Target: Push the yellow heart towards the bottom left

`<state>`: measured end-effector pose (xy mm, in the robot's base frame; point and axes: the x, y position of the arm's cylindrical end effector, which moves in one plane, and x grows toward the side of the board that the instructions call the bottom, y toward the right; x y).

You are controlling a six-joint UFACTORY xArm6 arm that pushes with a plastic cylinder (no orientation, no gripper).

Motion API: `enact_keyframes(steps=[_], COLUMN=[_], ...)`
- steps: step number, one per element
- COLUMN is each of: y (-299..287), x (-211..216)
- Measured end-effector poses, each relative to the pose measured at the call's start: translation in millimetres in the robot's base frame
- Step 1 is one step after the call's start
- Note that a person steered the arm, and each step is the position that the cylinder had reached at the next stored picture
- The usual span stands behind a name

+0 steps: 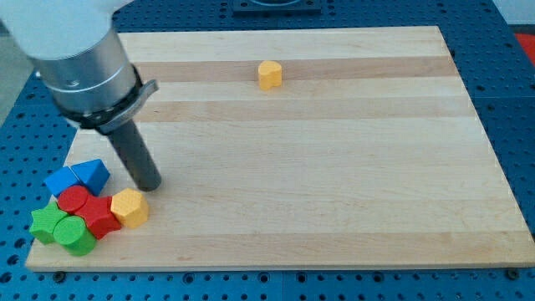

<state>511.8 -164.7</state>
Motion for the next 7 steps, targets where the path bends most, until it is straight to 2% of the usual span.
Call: enact_keyframes(steps=[2,3,4,5,6,7], y=[154,236,271,266,207,138], x=[-50,-88,-158,-219,-230,-209])
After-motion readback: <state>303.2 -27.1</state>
